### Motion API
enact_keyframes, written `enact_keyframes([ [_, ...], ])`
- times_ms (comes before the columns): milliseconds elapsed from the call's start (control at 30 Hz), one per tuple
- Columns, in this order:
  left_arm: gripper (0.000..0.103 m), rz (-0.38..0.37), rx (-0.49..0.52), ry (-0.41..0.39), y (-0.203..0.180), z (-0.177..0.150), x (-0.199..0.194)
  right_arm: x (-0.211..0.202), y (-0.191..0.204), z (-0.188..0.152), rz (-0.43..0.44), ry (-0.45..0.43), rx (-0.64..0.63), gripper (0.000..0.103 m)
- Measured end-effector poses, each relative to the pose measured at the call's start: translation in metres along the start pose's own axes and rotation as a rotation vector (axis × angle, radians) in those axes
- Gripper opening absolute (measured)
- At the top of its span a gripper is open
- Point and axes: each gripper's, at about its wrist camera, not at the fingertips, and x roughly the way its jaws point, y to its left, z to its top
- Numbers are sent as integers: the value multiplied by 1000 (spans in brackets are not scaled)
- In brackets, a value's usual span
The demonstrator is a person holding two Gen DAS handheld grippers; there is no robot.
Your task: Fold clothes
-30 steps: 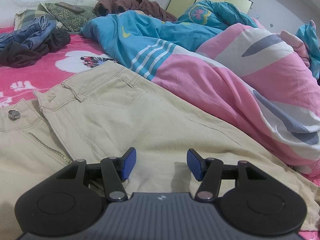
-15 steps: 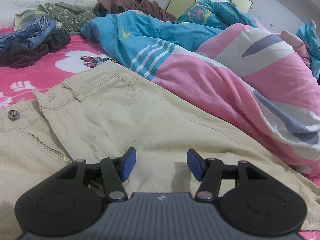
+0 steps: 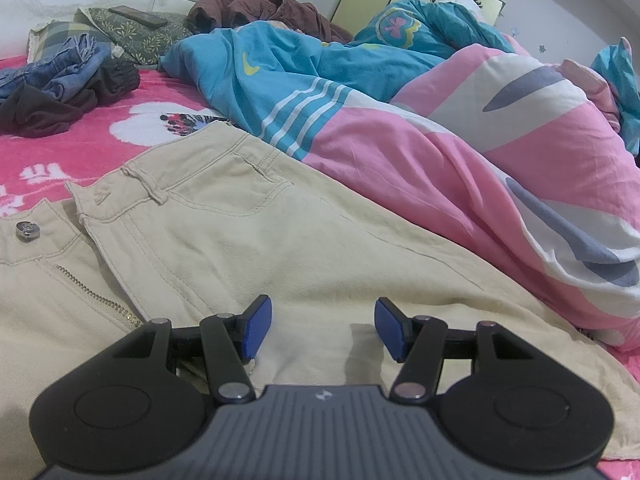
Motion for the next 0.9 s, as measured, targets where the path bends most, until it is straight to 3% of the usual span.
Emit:
enact_keyframes([
  [267,59,1,0,0,0,0,0,44,9,20,-47,47,72,59],
  [467,59,4,2,0,-1,0,0,67,38,29,-90,74,-157,58],
  [567,59,5,4,0,-2,-1,0,76,42,32,-107,98,-214,42],
  [600,59,5,3,-1,-2,-1,0,76,44,32,-105,102,-229,34],
  [633,59,5,3,-1,-2,-1,0,74,46,33,-97,101,-244,18],
  [733,59,4,3,-1,-2,-1,1,69,59,30,-101,80,-337,14],
  [900,59,4,2,-1,-2,-1,1,65,87,28,-175,-54,-523,13],
])
